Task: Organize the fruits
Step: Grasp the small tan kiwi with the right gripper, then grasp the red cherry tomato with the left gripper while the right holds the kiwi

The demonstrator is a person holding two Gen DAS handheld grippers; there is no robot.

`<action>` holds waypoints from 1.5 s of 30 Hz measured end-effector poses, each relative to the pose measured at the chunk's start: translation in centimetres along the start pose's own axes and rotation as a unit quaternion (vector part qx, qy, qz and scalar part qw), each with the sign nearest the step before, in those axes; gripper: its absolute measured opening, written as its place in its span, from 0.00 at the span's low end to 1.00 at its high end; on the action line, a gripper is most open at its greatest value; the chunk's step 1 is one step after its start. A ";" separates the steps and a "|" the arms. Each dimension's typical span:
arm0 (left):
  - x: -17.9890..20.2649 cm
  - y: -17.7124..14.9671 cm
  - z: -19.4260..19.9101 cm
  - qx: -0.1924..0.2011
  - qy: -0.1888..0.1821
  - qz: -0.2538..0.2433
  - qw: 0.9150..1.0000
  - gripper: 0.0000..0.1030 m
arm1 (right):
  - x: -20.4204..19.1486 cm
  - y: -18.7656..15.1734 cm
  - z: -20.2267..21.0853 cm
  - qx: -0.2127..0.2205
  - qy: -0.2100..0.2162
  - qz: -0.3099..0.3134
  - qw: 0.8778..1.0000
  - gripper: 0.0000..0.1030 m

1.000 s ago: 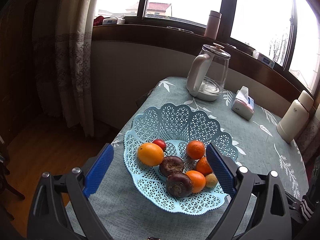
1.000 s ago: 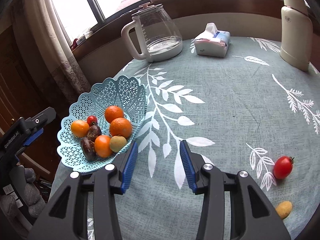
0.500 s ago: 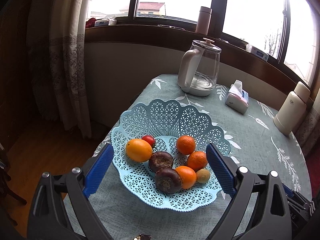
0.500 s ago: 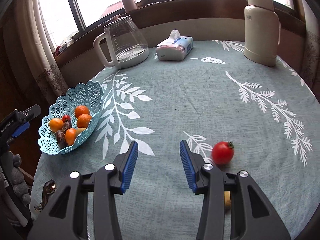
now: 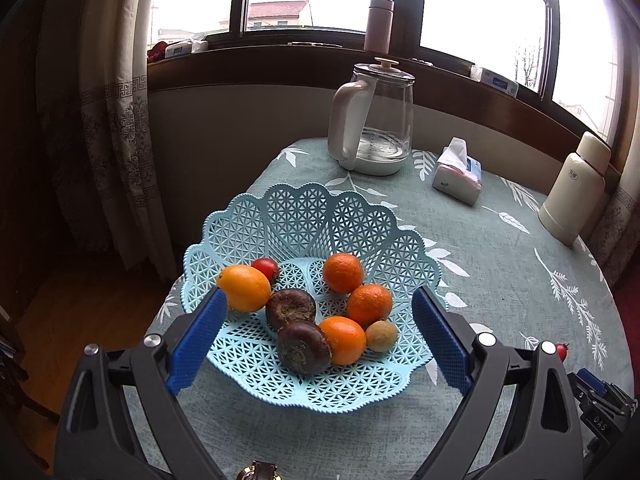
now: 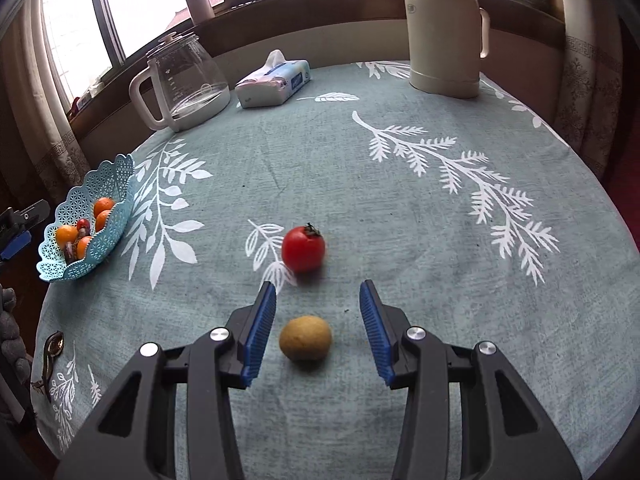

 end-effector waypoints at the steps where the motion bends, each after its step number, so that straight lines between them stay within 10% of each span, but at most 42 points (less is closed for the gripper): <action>1: 0.2 -0.1 -0.1 -0.001 0.000 -0.002 1.000 0.92 | 0.3 -0.2 -0.1 -0.002 0.000 -0.004 1.000 0.43; 31: 4.4 -2.1 -1.9 -0.026 -0.012 -0.054 0.998 0.92 | -1.4 -1.7 -0.5 -0.026 0.008 0.053 0.998 0.27; 45: 14.6 -5.5 -3.3 -0.055 -0.056 -0.146 0.986 0.92 | 3.5 0.1 0.9 0.004 0.002 0.007 1.000 0.27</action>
Point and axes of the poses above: each gripper's, at about its wrist camera, not at the fingertips, and z roughly against the way its jaws point, x to its right, y to its top, the point moved 8 cm from there along -z, roughly the way its jaws point, and after that the axes turned 11 degrees about -x, right-handed, at the moved point
